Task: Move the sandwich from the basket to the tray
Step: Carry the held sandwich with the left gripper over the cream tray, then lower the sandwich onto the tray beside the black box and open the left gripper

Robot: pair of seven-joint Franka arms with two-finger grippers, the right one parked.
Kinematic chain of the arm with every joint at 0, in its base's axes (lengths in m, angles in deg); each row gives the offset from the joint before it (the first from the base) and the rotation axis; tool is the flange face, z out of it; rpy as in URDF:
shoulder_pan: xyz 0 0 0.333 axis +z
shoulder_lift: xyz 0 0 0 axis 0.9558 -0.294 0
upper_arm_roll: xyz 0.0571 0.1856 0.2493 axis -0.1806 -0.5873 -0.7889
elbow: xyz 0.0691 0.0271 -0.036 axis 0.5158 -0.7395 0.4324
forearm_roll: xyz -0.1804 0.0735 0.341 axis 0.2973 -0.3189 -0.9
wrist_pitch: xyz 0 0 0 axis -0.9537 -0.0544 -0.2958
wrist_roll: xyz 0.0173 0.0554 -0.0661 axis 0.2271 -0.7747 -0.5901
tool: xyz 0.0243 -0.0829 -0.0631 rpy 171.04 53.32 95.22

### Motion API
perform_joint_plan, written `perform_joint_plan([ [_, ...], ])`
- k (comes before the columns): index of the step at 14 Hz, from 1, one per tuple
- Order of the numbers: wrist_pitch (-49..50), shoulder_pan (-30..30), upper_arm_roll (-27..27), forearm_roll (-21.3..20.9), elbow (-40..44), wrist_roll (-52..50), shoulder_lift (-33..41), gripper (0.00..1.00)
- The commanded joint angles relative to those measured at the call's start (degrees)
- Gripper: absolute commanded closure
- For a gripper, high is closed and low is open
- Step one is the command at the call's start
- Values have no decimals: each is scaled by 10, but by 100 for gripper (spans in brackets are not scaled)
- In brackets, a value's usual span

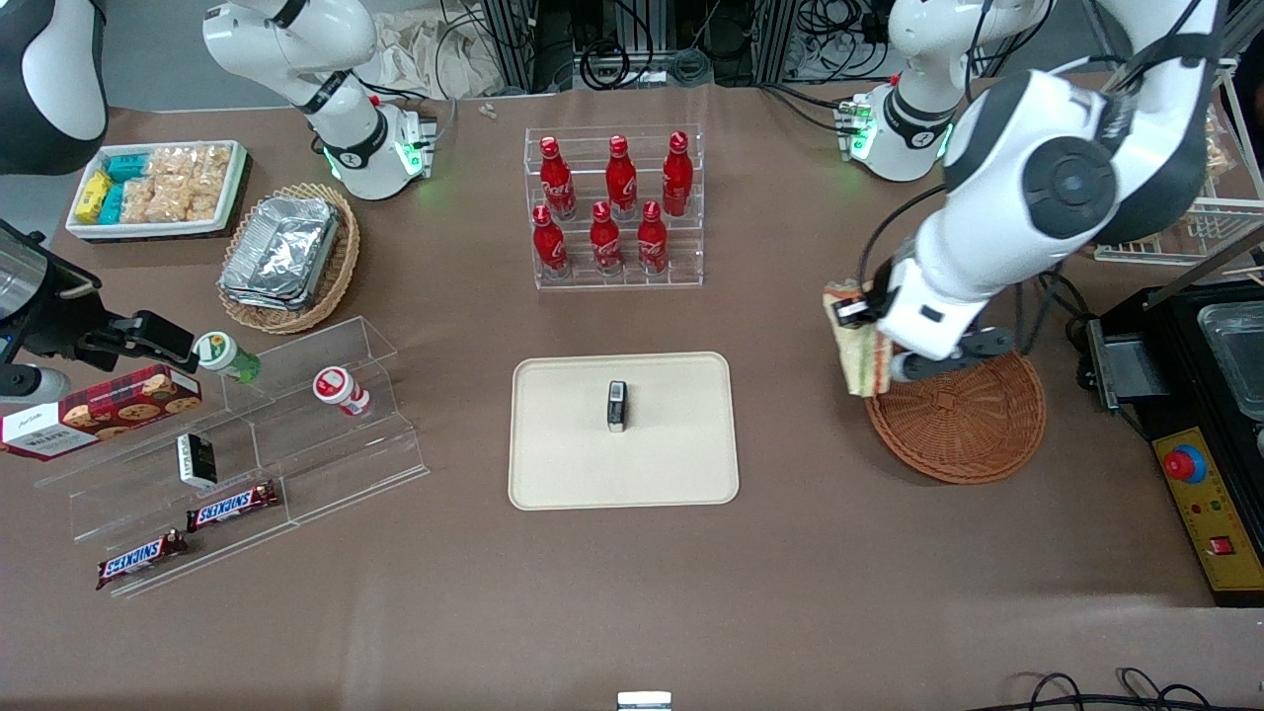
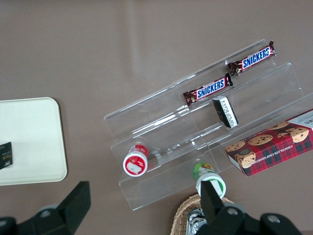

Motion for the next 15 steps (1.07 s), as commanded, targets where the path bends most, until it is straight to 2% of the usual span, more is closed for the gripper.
perform_joint_plan([
  [1, 9, -82, 1, -75, 78, -26, -110, 100],
  [5, -61, -135, -3, -102, 106, -49, -204, 100],
  [9, -131, -177, -10, -163, 119, -84, -285, 100],
  [12, -146, -234, -62, -182, 151, -111, -327, 100],
  [15, -169, -247, -87, -182, 151, -116, -353, 100],
])
